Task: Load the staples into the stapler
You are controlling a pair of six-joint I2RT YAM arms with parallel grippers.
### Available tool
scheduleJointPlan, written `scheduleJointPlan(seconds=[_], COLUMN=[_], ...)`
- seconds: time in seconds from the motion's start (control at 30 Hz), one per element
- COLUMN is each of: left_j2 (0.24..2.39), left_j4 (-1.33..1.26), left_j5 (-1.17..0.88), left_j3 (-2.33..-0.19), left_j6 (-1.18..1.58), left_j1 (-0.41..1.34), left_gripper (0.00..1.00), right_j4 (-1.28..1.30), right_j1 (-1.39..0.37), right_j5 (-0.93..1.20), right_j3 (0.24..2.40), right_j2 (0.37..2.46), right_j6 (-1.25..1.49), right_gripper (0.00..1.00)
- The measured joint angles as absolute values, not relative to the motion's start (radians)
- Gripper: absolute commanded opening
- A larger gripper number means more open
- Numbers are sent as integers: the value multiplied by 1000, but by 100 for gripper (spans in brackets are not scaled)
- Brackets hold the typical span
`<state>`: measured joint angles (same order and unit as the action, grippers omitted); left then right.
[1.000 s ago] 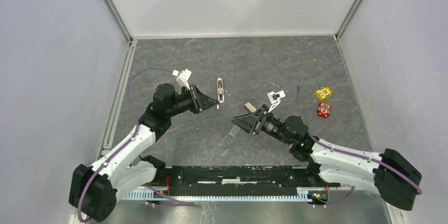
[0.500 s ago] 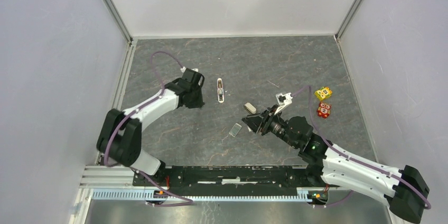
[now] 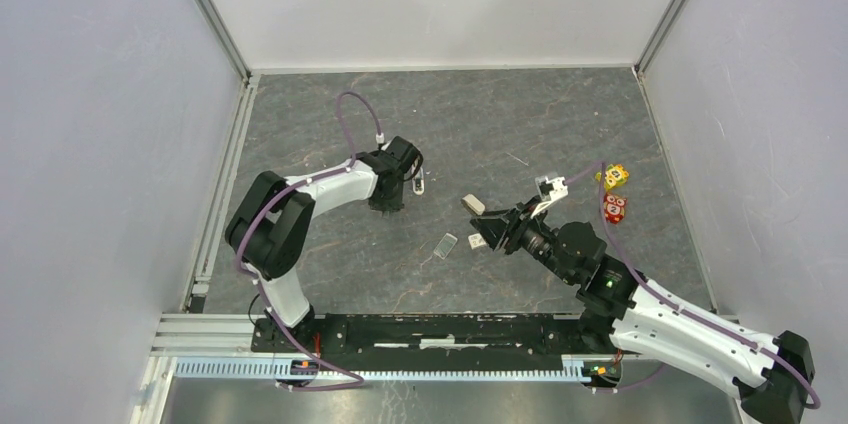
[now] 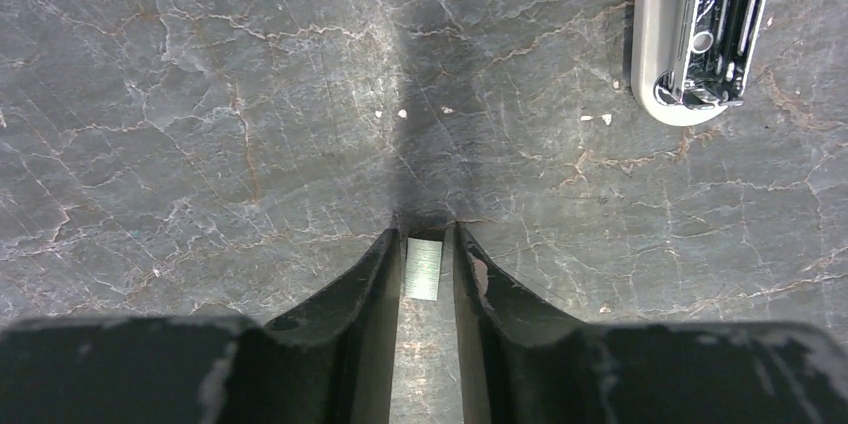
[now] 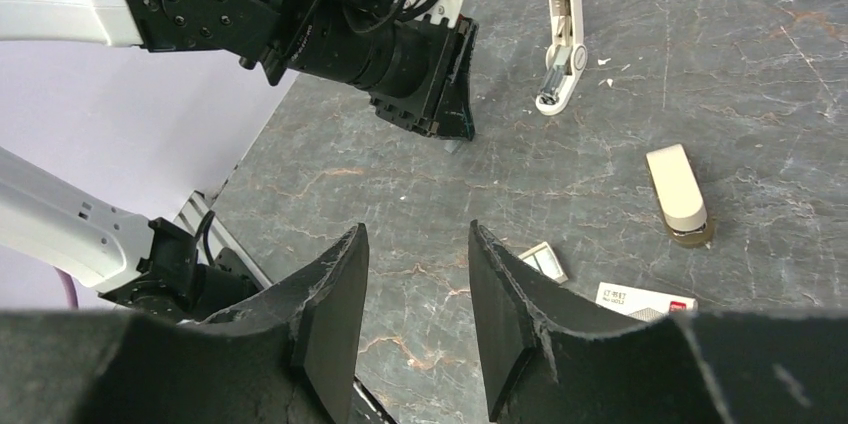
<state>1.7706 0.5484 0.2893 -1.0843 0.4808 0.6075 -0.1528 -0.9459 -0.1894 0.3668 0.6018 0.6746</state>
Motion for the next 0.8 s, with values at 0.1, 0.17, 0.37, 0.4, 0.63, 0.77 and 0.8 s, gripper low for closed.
scheduleJointPlan(seconds=[0.1, 0.17, 0.37, 0.4, 0.63, 0.77, 0.8], left_j2=[1772, 1772, 1769, 1768, 1768, 1768, 1768], left_j4=[547, 547, 543, 540, 533, 533, 533], left_j5=[290, 290, 288, 284, 248, 208, 200], left_j3=[-1086, -1085, -1081, -1081, -1080, -1080, -1080], left_j6=[479, 479, 475, 472, 439, 426, 423], left_j1=[608, 607, 606, 606, 600, 582, 577], left_gripper=[41, 43, 36, 34, 34, 34, 34], right_j4=[-135, -127, -109, -107, -98, -91, -90], right_j1=[-946, -946, -946, -946, -946, -946, -946], right_j5=[-198, -204, -212, -213, -216, -218, -220], right_j3=[367, 367, 366, 366, 366, 366, 366], right_j2=[598, 597, 595, 593, 588, 587, 586], right_j6=[667, 664, 664, 664, 664, 664, 664], right_gripper=[48, 48, 48, 48, 48, 48, 48])
